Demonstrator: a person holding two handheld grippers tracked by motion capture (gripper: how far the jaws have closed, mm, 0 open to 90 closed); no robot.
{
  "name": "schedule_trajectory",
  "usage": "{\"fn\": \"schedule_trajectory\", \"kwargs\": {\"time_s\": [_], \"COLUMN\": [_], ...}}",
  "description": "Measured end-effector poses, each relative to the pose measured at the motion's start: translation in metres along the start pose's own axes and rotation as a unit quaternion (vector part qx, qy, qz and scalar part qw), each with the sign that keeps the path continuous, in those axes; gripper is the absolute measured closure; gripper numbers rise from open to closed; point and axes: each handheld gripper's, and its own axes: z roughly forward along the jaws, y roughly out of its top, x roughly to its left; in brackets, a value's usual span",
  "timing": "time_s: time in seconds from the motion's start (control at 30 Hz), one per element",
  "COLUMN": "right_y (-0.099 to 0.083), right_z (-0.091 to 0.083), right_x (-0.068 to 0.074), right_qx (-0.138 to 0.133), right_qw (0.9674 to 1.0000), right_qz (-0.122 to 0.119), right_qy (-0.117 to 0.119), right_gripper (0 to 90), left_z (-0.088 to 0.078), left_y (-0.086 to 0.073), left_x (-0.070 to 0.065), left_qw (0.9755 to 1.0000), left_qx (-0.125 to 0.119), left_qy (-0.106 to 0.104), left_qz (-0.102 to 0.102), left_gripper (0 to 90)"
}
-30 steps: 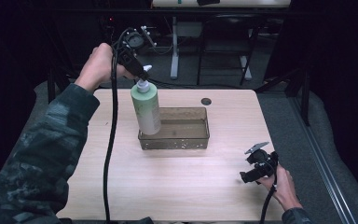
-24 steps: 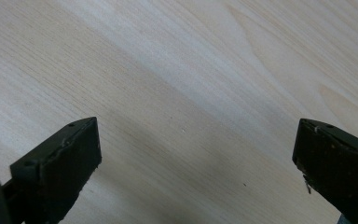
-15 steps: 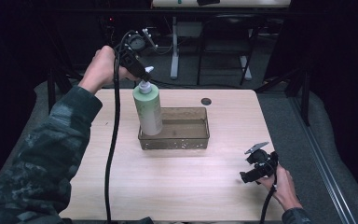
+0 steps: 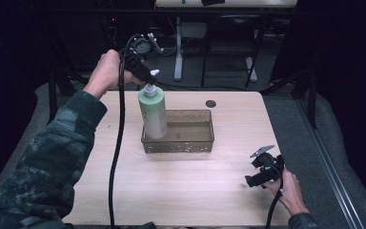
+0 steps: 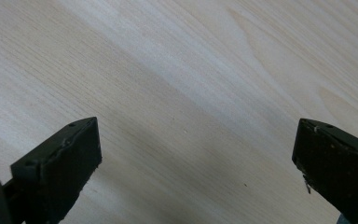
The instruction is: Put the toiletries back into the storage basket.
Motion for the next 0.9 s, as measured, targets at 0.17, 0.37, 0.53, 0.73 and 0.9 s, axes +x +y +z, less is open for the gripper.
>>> {"fn": "schedule_trajectory", "kwargs": {"time_s": [0.17,0.37,0.53,0.73,0.9], "right_y": [0.000,0.000,0.000,0.000,0.000], "right_z": [0.000,0.000,0.000,0.000,0.000], "right_x": [0.000,0.000,0.000,0.000,0.000], "right_qx": [-0.002,-0.001,-0.003,-0.004,-0.003], "right_qw": [1.0000,1.0000,1.0000,1.0000,1.0000], "right_qz": [0.001,0.002,0.000,0.001,0.001], "right_qy": [0.001,0.001,0.001,0.003,0.003], "right_gripper": [0.6,0.7,0.7,0.7,0.7], "left_z": [0.005,0.012,0.016,0.023,0.027], "left_y": [-0.002,-0.004,-0.006,-0.010,-0.012], "left_x": [0.000,-0.001,-0.002,-0.002,-0.003], "left_qw": [1.0000,1.0000,1.0000,0.9999,0.9999], "left_qx": [0.000,-0.003,-0.002,0.003,0.002], "left_qy": [-0.005,-0.005,-0.005,-0.013,-0.013], "left_qz": [-0.003,0.002,0.004,0.000,0.001], "left_gripper": [63.4,63.3,63.4,63.4,63.4]}}
